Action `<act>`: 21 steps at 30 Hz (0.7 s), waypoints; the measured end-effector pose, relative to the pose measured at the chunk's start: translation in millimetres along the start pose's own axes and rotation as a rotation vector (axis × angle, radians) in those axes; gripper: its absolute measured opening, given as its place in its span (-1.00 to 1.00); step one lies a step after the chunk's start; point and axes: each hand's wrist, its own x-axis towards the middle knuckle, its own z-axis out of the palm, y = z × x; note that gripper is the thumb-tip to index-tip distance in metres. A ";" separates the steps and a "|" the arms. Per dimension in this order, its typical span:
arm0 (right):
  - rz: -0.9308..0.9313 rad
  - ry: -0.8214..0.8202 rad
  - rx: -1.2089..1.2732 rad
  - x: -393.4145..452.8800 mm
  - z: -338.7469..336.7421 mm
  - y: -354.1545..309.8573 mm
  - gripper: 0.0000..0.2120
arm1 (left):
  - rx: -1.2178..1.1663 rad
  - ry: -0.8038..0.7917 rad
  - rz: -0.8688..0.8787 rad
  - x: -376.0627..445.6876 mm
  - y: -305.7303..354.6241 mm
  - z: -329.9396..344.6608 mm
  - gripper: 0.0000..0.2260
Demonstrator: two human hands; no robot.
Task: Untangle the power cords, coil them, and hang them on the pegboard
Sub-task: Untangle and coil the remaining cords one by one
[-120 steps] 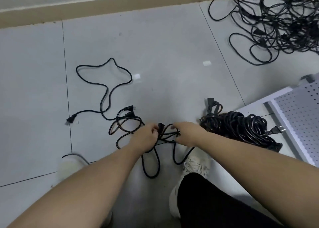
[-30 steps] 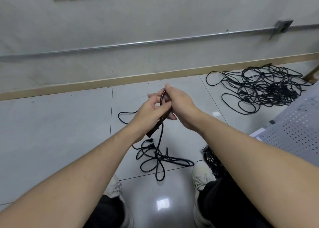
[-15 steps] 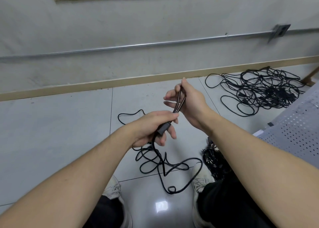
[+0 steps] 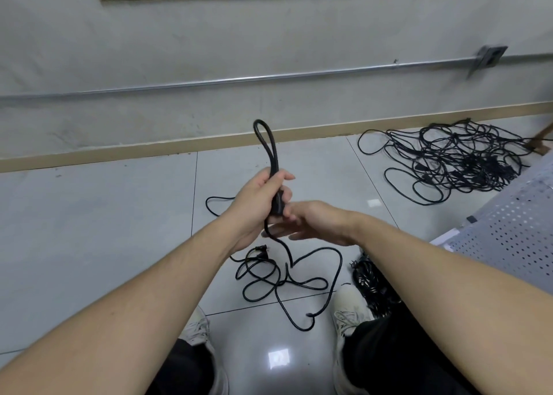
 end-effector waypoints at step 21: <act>-0.394 0.413 0.366 -22.7 -40.9 -4.7 -0.79 | 0.299 0.172 0.009 2.1 -6.2 -13.7 -0.76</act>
